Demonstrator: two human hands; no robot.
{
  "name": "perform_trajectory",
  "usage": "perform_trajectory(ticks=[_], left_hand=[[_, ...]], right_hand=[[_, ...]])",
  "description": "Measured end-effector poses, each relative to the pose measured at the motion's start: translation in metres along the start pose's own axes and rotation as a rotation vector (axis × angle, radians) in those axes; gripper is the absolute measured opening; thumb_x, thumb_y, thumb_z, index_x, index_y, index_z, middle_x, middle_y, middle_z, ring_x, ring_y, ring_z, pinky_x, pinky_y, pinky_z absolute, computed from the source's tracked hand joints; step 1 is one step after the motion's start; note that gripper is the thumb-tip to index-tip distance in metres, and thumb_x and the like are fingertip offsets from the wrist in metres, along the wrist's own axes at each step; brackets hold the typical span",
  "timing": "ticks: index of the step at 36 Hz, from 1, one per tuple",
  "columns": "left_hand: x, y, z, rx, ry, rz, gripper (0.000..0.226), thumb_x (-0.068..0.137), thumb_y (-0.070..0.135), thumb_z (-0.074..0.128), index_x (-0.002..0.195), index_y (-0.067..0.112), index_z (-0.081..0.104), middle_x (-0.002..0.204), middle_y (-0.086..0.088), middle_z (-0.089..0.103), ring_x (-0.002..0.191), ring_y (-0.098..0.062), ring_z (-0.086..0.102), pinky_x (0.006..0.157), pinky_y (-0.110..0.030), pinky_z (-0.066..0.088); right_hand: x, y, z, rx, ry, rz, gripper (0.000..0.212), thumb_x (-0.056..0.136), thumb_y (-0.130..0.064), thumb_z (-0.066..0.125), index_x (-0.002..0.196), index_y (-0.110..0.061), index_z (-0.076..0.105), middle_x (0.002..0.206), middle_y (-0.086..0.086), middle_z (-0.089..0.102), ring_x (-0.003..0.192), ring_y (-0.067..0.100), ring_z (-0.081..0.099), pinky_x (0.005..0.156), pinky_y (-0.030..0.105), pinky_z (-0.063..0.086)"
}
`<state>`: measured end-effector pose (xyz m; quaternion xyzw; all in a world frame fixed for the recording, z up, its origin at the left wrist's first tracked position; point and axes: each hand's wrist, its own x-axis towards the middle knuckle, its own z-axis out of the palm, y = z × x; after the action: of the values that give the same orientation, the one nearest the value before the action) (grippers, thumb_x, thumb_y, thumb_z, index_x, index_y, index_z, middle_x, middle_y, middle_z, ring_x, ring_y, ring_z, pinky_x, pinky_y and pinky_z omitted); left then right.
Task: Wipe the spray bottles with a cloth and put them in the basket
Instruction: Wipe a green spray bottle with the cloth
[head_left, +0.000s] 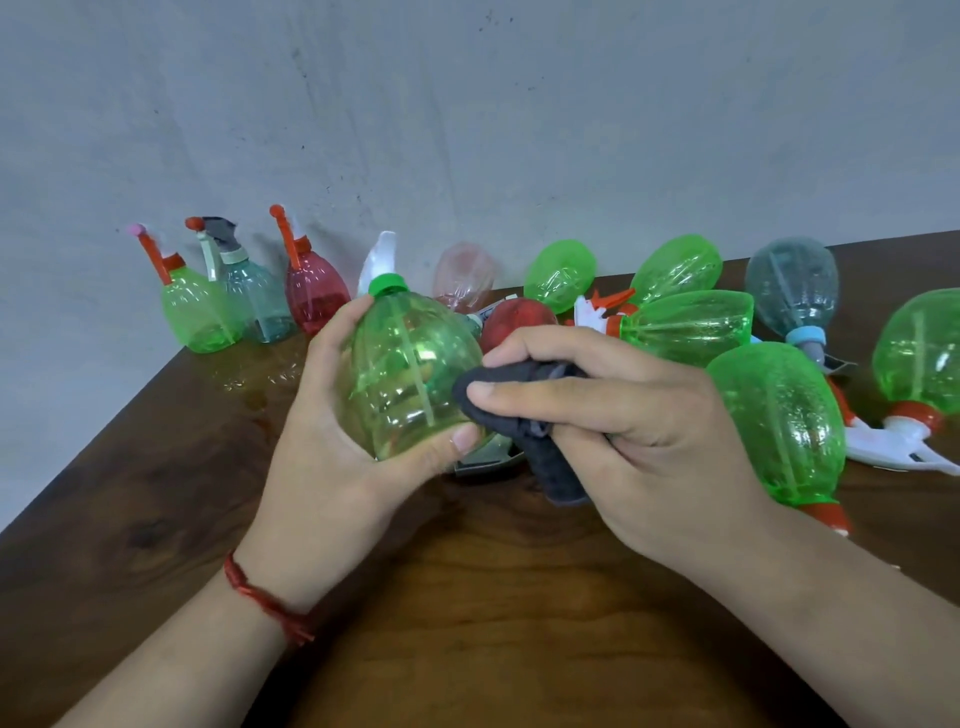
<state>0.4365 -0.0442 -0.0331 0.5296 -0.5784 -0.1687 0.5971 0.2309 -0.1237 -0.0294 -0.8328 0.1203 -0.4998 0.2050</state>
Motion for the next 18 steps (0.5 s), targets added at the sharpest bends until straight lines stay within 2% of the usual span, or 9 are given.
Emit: perform_trajectory(ticks=[4,6,9,13,16,18], left_hand=[[-0.002,0.002,0.004,-0.072,-0.043,-0.011,0.099,0.068,0.008,0.087,0.154,0.019,0.04,0.133,0.023,0.07,0.122,-0.003,0.069,0.094,-0.015,0.055],[-0.002,0.003,0.003,-0.089,-0.108,0.006,0.099,0.067,0.002,0.086,0.153,0.019,0.04,0.135,0.019,0.069,0.123,-0.006,0.069,0.094,-0.018,0.057],[-0.006,0.004,0.001,-0.125,-0.204,0.0,0.111,0.066,0.001,0.095,0.158,0.018,0.036,0.147,0.005,0.063,0.132,-0.018,0.066,0.1,-0.028,0.058],[-0.005,0.006,0.001,-0.157,-0.316,0.015,0.113,0.064,0.013,0.097,0.16,0.017,0.037,0.156,-0.002,0.055,0.137,-0.026,0.062,0.105,-0.033,0.056],[0.003,0.011,0.01,-0.311,-0.353,-0.061,0.116,0.037,0.043,0.106,0.139,0.007,0.066,0.156,-0.019,0.053,0.122,-0.024,0.07,0.093,-0.025,0.06],[0.001,0.012,0.014,-0.33,-0.372,-0.045,0.11,0.056,0.056,0.099,0.151,0.022,0.055,0.156,-0.01,0.055,0.131,-0.018,0.065,0.099,-0.024,0.056]], right_hand=[[-0.002,-0.001,0.0,-0.032,0.02,-0.026,0.047,0.094,0.017,0.057,0.117,-0.015,0.081,0.127,0.002,0.069,0.113,0.016,0.068,0.091,0.023,0.051],[-0.002,-0.001,0.002,-0.015,0.072,0.005,0.045,0.094,0.017,0.057,0.115,-0.015,0.081,0.125,0.003,0.071,0.113,0.019,0.069,0.09,0.024,0.052],[-0.001,0.001,0.003,0.003,0.143,0.069,0.045,0.095,0.016,0.06,0.115,-0.018,0.082,0.123,-0.001,0.072,0.113,0.018,0.069,0.094,0.025,0.052],[0.001,0.006,0.003,0.147,0.225,0.217,0.042,0.095,0.015,0.064,0.115,-0.017,0.081,0.121,-0.006,0.074,0.12,0.019,0.069,0.104,0.031,0.053],[0.004,0.004,0.004,0.251,0.317,0.278,0.037,0.097,0.012,0.066,0.116,-0.015,0.08,0.12,-0.003,0.075,0.118,0.021,0.07,0.104,0.034,0.054],[0.003,0.008,0.005,0.289,0.332,0.318,0.036,0.097,0.011,0.065,0.116,-0.016,0.08,0.119,-0.001,0.076,0.117,0.022,0.071,0.106,0.039,0.054]])
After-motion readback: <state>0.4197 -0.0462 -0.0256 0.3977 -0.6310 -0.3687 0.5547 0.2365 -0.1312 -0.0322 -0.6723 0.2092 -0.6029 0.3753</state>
